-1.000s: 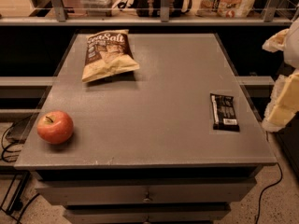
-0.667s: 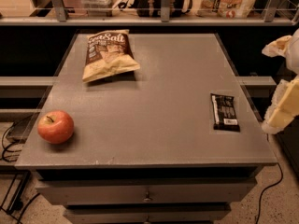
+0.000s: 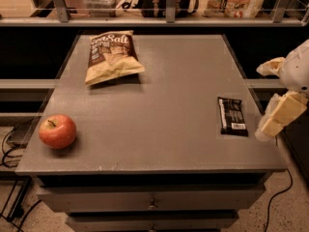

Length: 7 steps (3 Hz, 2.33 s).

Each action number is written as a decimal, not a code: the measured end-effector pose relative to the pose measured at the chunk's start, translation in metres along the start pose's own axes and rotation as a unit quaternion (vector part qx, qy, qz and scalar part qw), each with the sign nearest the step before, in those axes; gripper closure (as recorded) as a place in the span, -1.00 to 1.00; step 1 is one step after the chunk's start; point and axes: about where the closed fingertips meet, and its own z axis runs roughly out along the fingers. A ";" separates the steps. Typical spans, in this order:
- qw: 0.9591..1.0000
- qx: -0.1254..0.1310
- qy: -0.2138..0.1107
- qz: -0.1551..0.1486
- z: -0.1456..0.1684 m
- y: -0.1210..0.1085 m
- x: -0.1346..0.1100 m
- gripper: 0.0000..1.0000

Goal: Move rxbar chocolate near brown chip bag

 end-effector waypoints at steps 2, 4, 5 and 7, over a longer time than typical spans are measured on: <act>0.999 -0.023 -0.005 -0.030 0.061 -0.006 -0.012 -1.00; 0.998 -0.045 0.027 -0.030 0.105 -0.008 0.004 -1.00; 0.998 -0.047 0.038 -0.020 0.112 -0.014 0.017 -1.00; 0.996 -0.060 0.063 -0.019 0.106 -0.021 0.019 -0.21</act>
Offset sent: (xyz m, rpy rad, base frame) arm 0.0351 0.0461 -0.0868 -0.0735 0.0333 0.1214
